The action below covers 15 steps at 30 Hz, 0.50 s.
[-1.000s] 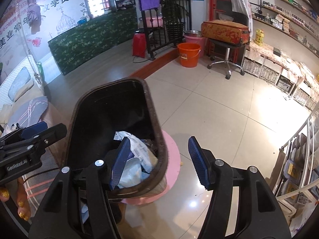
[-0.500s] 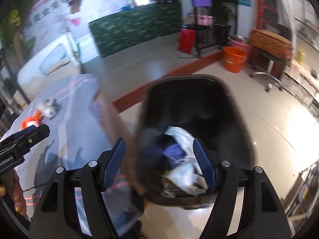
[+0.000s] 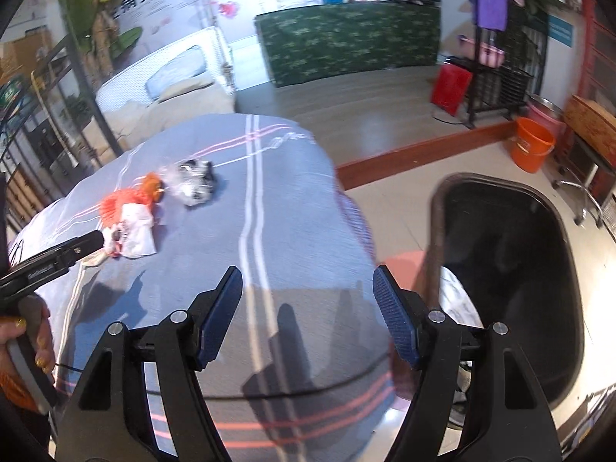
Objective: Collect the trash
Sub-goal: 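Grasp the white plastic bag with the left tool while the right tool grasps the clear plastic bag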
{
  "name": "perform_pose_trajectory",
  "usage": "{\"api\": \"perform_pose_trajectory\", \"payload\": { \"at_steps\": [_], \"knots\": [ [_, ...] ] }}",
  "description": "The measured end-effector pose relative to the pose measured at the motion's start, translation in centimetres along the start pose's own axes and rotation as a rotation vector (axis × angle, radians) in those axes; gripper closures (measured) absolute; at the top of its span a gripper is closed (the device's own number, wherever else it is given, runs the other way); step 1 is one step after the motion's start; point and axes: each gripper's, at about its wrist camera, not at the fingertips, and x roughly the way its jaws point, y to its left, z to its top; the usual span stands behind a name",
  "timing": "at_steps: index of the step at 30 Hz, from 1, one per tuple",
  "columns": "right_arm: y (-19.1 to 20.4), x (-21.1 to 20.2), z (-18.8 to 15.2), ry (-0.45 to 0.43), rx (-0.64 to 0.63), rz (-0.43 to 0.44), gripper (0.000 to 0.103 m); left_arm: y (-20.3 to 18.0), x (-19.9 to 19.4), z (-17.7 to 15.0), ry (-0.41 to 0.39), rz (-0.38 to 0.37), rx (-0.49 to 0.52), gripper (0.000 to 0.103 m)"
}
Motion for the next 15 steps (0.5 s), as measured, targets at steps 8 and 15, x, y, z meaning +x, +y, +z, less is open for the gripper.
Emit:
{"api": "perform_pose_trajectory", "payload": {
  "at_steps": [8, 15],
  "knots": [
    [4.2, 1.7, 2.6, 0.025, -0.091, 0.061, 0.033, 1.9, 2.9, 0.6, 0.048, 0.059, 0.020, 0.035],
    [7.0, 4.2, 5.2, 0.051, -0.141, 0.117, 0.033, 3.8, 3.2, 0.0, 0.056, 0.013, -0.052, 0.071]
  ]
}}
